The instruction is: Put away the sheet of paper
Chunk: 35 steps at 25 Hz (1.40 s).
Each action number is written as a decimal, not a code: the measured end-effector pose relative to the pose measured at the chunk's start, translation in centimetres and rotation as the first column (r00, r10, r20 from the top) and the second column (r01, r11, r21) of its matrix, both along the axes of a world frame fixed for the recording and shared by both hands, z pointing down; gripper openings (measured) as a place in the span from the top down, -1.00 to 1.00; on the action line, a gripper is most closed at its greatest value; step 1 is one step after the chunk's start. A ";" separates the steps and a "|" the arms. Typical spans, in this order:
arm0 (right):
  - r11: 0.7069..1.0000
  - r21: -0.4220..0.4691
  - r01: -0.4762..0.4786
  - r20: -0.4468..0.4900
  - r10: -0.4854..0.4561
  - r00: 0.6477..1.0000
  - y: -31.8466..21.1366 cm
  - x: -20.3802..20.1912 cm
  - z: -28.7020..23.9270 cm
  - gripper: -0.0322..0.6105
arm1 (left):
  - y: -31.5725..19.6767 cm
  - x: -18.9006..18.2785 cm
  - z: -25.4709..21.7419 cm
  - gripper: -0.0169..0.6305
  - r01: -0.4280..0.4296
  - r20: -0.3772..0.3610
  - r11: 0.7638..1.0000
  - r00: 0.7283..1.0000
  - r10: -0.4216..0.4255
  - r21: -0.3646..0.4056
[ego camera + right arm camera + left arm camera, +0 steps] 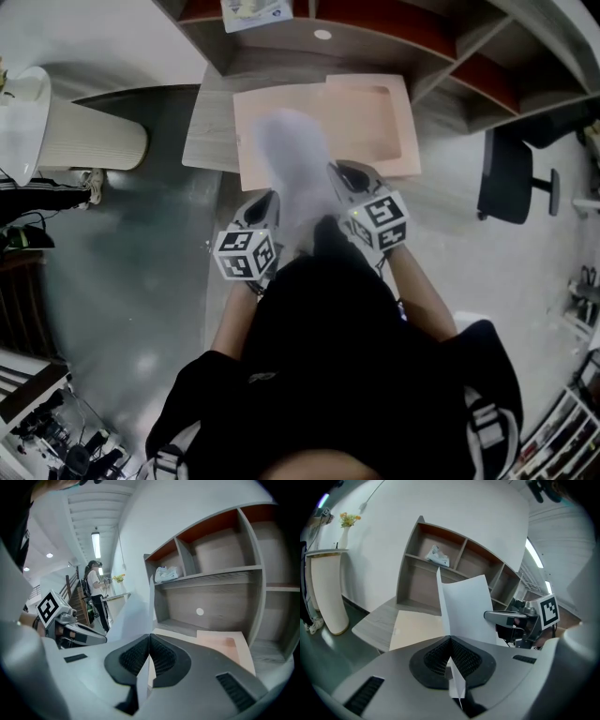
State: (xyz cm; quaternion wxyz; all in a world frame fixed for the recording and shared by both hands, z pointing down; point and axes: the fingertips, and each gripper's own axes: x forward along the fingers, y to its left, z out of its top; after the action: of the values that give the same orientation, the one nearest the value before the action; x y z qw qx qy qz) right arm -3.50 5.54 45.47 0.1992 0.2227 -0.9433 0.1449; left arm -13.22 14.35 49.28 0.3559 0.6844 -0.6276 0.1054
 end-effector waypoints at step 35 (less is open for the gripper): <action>0.985 -0.171 -0.018 0.052 0.027 0.998 -12.6 -2.4 6.4 0.84 | -12.7 -3.6 4.5 0.81 0.029 -0.101 0.991 0.994 -0.043 -0.134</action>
State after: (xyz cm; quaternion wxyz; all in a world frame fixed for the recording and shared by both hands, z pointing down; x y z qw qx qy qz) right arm -5.91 -7.03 51.86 0.1904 0.2113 -0.9299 0.2334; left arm -16.81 1.61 53.79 0.4344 0.6523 -0.6122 0.1048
